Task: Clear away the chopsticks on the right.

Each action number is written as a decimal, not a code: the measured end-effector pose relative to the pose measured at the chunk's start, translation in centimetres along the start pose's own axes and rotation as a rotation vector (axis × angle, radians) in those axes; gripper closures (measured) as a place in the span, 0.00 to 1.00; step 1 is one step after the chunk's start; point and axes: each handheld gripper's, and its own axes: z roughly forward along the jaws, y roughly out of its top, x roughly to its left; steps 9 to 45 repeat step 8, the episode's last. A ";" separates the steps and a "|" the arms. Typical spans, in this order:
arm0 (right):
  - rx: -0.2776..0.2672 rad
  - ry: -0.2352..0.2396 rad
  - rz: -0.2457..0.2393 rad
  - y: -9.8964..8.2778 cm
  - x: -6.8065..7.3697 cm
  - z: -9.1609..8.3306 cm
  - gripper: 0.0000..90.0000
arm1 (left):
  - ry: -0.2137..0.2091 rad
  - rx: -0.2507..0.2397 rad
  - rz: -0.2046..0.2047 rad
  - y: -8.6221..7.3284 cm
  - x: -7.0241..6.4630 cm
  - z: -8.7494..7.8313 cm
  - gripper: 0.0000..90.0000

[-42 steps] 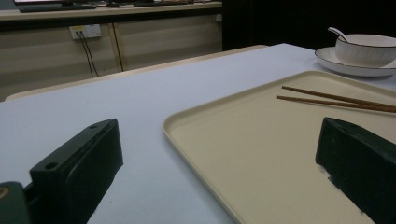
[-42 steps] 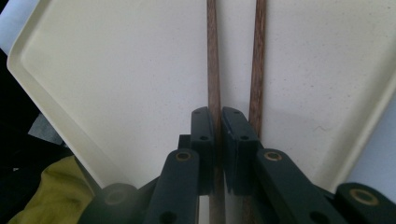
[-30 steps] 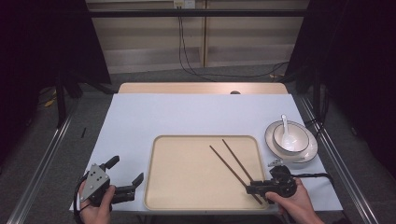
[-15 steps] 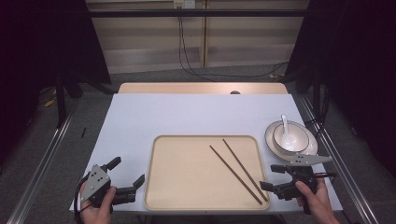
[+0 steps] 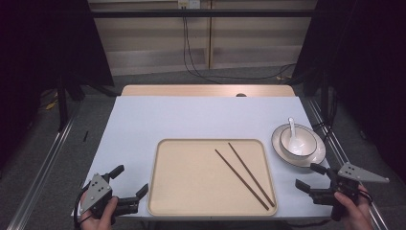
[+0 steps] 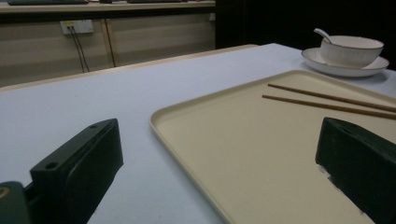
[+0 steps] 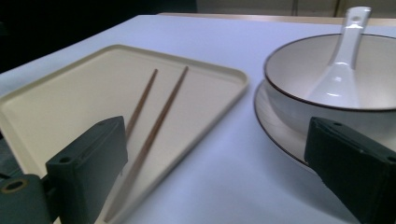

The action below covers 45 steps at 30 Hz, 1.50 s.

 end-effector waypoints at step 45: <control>-0.026 -0.061 -0.036 -0.8 -0.1 0.1 0.04 | -0.021 -0.003 -0.012 -0.2 -0.2 -0.4 0.01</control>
